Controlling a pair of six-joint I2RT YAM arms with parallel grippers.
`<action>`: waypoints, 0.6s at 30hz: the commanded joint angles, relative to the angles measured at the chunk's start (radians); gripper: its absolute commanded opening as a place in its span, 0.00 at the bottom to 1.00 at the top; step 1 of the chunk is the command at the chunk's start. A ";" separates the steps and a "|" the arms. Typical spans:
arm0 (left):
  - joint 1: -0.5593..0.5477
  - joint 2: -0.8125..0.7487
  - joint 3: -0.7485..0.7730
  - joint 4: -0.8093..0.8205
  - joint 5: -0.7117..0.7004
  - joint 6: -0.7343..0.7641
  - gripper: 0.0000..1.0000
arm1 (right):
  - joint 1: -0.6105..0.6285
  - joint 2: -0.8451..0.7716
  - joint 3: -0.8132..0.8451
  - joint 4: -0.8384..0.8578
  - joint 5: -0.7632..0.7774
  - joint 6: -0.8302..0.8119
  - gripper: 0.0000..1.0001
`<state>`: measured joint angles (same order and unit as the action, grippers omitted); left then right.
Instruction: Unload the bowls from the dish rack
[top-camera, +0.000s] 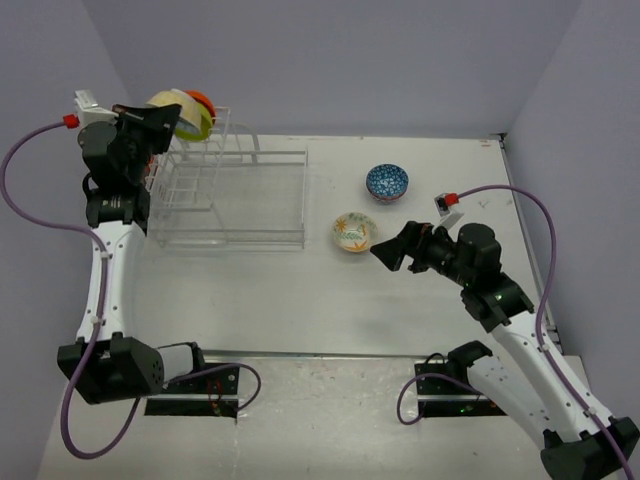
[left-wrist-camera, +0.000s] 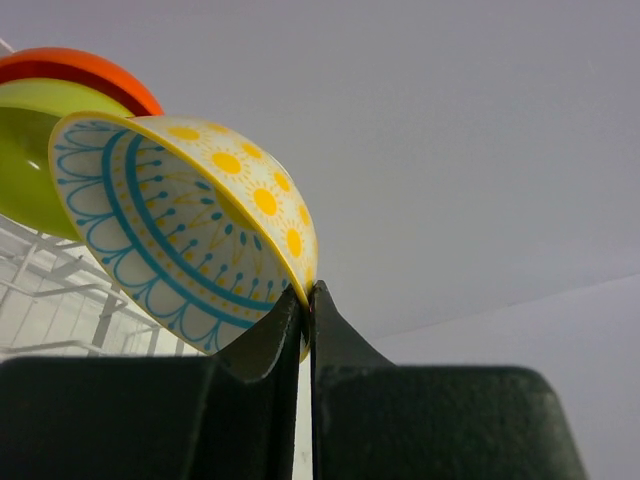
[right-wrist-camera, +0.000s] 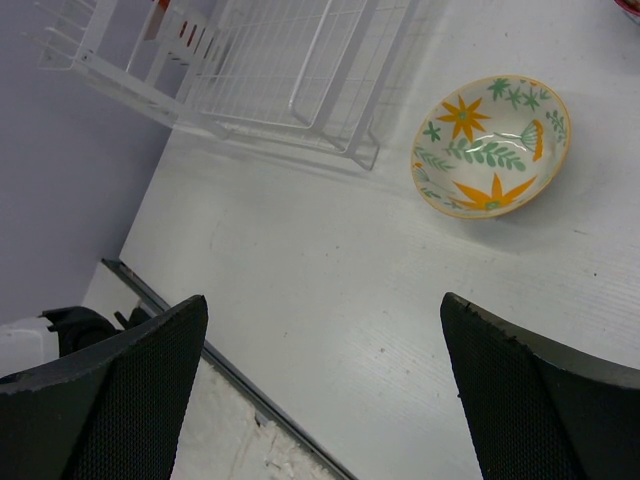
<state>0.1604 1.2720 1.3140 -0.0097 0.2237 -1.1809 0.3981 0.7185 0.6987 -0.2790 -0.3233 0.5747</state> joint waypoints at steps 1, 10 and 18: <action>-0.009 -0.114 -0.031 0.074 -0.001 0.125 0.00 | -0.001 0.005 0.010 0.015 0.017 -0.016 0.99; -0.322 -0.066 0.198 -0.094 0.124 0.610 0.00 | -0.001 -0.004 0.080 -0.012 0.016 0.023 0.99; -0.893 0.026 0.193 -0.401 -0.122 1.124 0.00 | -0.001 -0.059 0.338 -0.260 0.248 0.002 0.98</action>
<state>-0.6090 1.2976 1.5402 -0.3168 0.2268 -0.3241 0.3977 0.6788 0.9024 -0.4335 -0.1951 0.6018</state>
